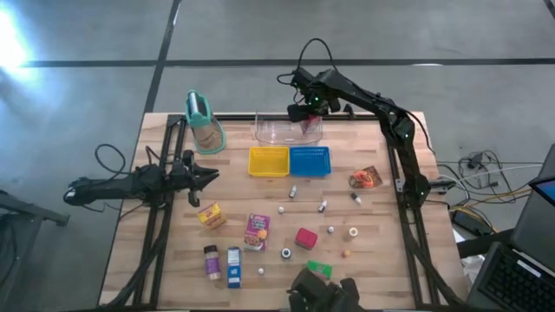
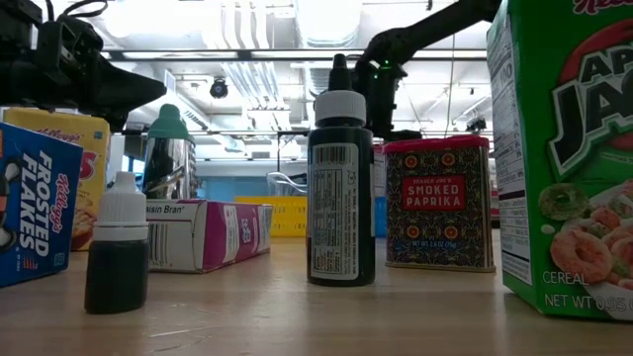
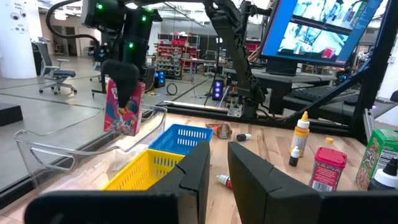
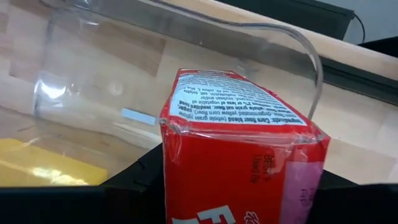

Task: Pick & Place Kitchen Items
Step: Put the red cereal box into the transparent bin

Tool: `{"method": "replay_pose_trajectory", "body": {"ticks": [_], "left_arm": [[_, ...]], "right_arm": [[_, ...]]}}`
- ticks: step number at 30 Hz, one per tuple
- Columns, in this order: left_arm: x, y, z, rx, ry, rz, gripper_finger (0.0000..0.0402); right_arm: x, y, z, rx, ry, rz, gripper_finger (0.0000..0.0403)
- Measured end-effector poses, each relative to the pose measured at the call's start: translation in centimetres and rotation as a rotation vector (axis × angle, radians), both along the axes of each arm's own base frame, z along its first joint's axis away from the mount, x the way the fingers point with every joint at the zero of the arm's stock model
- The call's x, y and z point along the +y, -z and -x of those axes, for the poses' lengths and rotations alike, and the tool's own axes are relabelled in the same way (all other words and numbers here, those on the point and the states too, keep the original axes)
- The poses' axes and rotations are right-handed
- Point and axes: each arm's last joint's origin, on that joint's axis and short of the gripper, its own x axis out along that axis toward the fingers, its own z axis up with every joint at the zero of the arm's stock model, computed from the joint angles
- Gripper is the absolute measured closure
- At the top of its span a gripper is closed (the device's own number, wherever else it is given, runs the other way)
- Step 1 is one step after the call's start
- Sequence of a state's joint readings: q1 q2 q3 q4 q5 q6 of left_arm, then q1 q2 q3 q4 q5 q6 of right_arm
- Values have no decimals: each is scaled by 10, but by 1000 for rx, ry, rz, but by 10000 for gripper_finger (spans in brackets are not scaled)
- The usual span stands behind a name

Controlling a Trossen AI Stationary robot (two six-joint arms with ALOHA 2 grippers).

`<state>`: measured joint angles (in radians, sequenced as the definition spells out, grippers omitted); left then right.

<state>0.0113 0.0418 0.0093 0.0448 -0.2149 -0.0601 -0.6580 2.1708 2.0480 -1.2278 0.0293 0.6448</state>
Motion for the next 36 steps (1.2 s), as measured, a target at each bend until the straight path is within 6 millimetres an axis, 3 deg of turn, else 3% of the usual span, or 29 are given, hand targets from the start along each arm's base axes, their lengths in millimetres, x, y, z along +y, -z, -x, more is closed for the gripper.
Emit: {"method": "replay_pose_trajectory", "body": {"ticks": [8,18,29,36], "left_arm": [[0,0,0,0,0,0,337],[0,0,0,0,0,0,337],[0,0,0,1,0,0,337],[0,0,0,0,0,0,337]], "right_arm": [[0,0,0,-25,30,-31,207],[0,2,1,-22,51,-37,230],[0,16,5,15,61,-64,207],[-2,26,3,-3,66,-52,222]]}}
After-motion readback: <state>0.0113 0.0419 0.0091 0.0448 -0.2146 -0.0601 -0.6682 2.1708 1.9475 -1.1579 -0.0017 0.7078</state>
